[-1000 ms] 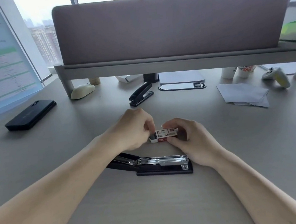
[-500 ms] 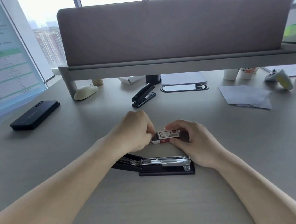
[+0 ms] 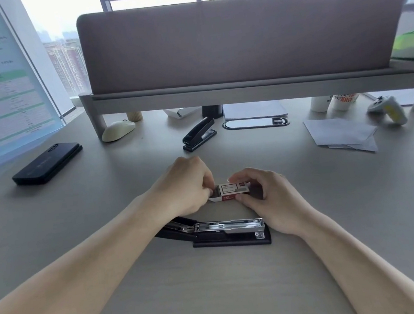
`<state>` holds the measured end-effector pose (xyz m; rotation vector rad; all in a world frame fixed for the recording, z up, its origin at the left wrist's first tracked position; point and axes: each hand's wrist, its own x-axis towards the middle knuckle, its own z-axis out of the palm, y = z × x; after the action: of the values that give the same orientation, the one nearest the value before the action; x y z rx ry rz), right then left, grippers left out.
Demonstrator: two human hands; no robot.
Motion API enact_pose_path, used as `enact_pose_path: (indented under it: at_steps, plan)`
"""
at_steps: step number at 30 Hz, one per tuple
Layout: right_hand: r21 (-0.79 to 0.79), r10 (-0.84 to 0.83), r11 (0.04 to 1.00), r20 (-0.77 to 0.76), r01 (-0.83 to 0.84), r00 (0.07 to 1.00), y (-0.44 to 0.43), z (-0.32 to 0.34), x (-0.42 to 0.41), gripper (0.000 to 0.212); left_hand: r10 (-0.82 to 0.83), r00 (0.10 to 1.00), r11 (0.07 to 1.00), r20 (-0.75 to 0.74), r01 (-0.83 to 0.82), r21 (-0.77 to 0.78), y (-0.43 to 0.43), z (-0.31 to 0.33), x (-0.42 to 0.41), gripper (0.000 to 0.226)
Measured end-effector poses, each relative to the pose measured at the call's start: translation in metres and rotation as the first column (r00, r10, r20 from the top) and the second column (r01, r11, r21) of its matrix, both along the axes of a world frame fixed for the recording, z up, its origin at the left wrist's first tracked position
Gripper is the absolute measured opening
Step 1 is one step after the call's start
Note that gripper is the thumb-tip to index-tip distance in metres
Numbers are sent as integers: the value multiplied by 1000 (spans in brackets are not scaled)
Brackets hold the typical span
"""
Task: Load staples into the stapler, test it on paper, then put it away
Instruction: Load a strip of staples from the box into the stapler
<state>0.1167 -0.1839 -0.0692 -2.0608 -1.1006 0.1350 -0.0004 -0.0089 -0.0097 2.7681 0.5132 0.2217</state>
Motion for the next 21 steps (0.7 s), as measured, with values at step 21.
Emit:
enact_pose_path:
  at_steps: [21]
  plan:
    - [22, -4, 1000, 3, 4, 1000, 0, 1, -1, 28, 12, 1000, 1000, 4, -12, -1, 3, -1, 1, 15]
